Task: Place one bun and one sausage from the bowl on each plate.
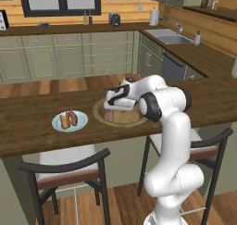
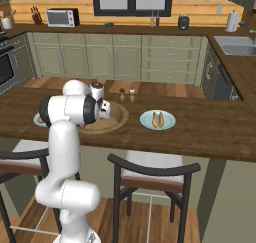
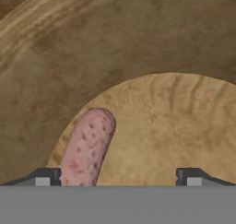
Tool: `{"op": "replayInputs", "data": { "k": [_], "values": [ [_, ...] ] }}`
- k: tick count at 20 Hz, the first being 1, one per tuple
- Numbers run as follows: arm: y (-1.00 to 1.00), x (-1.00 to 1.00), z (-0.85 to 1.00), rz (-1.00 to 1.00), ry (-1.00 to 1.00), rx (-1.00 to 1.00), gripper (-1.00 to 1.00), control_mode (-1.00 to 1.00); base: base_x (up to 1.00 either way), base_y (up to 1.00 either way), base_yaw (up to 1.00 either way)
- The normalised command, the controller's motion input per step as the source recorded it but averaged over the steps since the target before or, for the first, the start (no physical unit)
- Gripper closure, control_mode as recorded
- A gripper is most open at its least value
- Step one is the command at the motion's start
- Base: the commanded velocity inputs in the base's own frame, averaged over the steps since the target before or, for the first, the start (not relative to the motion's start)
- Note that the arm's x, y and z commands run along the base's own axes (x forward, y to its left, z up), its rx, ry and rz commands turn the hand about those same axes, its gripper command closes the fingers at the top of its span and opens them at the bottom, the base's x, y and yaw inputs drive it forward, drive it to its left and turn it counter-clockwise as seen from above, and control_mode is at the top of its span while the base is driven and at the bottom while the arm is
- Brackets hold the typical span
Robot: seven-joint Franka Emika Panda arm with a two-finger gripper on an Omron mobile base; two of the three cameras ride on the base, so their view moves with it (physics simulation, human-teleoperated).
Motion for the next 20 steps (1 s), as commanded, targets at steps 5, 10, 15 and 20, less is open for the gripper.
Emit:
{"op": "replayInputs", "data": {
  "k": [5,10,15,20],
  "values": [
    [0.31,0.00,-0.08,0.00,-0.01,-0.04,-1.00,-1.00,0.00,0.00,0.00],
    [0.00,-0.01,0.00,0.00,-0.01,0.00,-1.00,-1.00,0.00,0.00,0.00],
    [0.17,0.05,-0.14,-0.02,0.00,-0.05,-1.00,-1.00,0.00,0.00,0.00],
    [0.08,-0.16,-0.37,-0.01,0.05,-0.09,-1.00,-1.00,0.00,0.00,0.00]
  ]
}}
